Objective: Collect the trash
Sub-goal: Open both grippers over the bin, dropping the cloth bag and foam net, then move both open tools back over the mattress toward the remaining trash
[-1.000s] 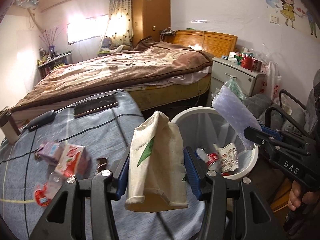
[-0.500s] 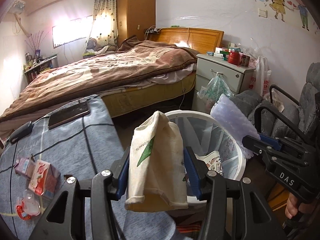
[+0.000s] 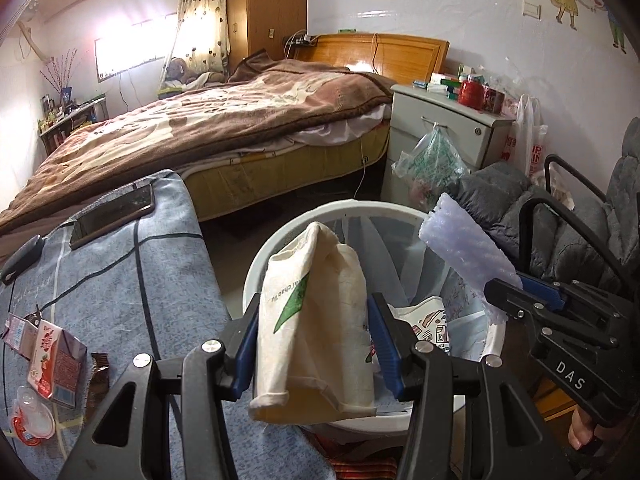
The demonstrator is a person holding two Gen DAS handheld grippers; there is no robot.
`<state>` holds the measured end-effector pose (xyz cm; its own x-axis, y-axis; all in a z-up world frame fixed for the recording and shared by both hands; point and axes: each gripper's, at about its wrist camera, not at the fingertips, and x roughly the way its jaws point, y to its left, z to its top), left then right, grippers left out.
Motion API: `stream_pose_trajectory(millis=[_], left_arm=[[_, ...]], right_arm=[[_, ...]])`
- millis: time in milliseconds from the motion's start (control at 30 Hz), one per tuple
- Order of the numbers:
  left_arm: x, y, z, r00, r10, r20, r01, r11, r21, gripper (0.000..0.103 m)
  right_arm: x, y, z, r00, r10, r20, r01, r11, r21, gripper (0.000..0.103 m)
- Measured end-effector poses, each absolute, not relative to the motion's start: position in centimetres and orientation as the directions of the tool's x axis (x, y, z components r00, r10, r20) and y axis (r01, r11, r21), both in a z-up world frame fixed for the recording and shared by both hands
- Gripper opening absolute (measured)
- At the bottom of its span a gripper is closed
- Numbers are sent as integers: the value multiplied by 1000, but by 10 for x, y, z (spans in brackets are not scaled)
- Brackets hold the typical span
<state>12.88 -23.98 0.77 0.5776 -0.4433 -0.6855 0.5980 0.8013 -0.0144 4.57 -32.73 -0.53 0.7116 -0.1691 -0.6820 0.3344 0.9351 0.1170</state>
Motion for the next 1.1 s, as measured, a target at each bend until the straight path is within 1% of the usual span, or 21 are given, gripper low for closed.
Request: stream_pose_trajectory(millis=[167,233,300,400,500,600,1100], left_arm=[[131,-243,6,581,-434,-689,592,806,-8,55],[132,-242,4,581,-427,-693,585,811,-8,61],[133,-239,4,581,-427,-693,581,814,-13,65],[133,-237,5,589,-425,-687,576,817,-12,68],[135,-232,6,591,-422,-687,564,825,-22,69],[135,-226,7,593,-421,-686,559,829,-26,70],[122,-188,21,635,-406,-657,523,852,-21,70]], right_arm=[[51,-328,-6,700,-173,-693,334,937,104,27],[51,-329,-8,694,-172,-699,334,937,101,28],[51,-330,-9,693,-174,-700,338,936,103,29],[50,-330,-11,692,-166,-703,340,933,115,36],[50,-327,-11,692,-166,-703,338,935,111,41],[51,-323,-9,697,-163,-698,332,937,113,52],[49,-299,6,736,-146,-661,288,951,110,53]])
